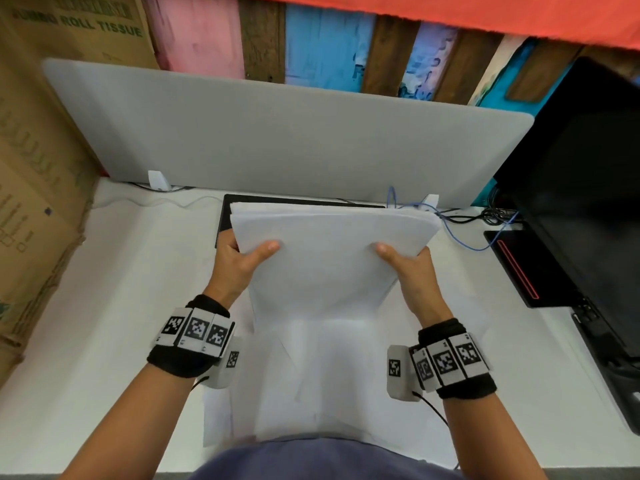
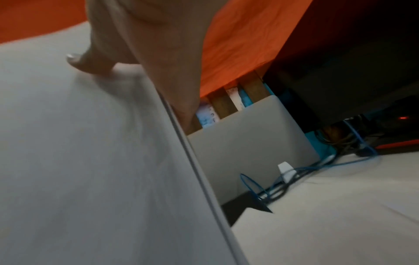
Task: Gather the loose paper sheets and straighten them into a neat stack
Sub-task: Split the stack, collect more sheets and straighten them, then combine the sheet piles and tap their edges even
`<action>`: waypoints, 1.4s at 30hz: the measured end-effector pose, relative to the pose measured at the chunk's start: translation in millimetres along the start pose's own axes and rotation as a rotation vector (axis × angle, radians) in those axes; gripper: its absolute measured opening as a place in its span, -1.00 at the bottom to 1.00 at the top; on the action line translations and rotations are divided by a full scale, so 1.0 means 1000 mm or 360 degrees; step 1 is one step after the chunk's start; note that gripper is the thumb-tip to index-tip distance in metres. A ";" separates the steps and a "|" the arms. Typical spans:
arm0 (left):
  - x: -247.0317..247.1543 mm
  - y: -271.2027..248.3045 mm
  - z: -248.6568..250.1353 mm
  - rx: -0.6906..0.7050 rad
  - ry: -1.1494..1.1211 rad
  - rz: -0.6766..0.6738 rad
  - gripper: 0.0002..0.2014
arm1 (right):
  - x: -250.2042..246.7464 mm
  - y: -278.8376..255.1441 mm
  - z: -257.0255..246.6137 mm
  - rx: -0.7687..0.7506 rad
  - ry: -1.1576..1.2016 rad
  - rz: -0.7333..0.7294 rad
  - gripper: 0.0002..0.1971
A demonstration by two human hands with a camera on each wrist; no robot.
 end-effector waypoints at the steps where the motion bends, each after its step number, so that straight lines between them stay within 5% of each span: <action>1: 0.000 0.000 -0.008 -0.0030 0.0003 0.0006 -0.58 | 0.002 -0.002 0.009 0.0032 -0.0014 -0.0033 -0.70; 5: -0.003 -0.003 -0.056 -0.0205 0.0043 0.0067 -0.40 | 0.006 -0.015 0.059 0.0271 -0.0084 -0.0115 -0.63; 9: -0.006 -0.010 -0.097 -0.0422 0.0157 0.0094 -0.66 | 0.002 -0.028 0.092 0.0434 -0.0138 -0.0082 -0.71; 12: -0.008 -0.009 -0.103 -0.0532 0.0201 0.0038 -0.65 | -0.002 -0.020 0.083 0.0376 -0.0184 0.0034 -0.87; 17: -0.003 0.001 -0.087 -0.0567 0.0224 -0.0085 -0.72 | -0.007 0.008 0.036 0.0173 -0.0112 0.0231 -0.81; 23: -0.018 -0.006 -0.093 -0.0537 0.0379 0.0020 -0.66 | -0.009 0.010 0.040 0.0164 -0.0411 0.0028 -0.62; 25: -0.035 -0.019 -0.110 -0.0610 0.0369 0.0113 -0.63 | -0.045 0.000 0.069 0.0331 -0.0759 0.0139 -0.50; 28: -0.065 -0.045 -0.148 -0.0770 0.0360 0.0242 -0.63 | -0.139 -0.048 0.120 0.1041 -0.1305 0.0657 -0.22; 31: -0.084 -0.067 -0.178 -0.0947 0.0341 0.0326 -0.67 | -0.188 -0.095 0.145 0.1416 -0.1310 0.1033 -0.07; 38: -0.085 -0.081 -0.199 -0.1057 0.0375 0.0347 -0.66 | -0.180 -0.081 0.148 0.1061 -0.1732 0.0800 -0.46; 42: -0.083 -0.081 -0.198 -0.1075 0.0360 0.0365 -0.66 | -0.158 -0.066 0.152 0.0828 -0.1636 0.0592 -0.42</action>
Point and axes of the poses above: each hand's wrist, its own y-axis towards the middle knuckle, its own x-axis out of the palm, z = x × y, the point moved 8 cm from there along y, towards the middle knuckle, and after that the axes turned 7 degrees about -x, right-handed, at the moved point
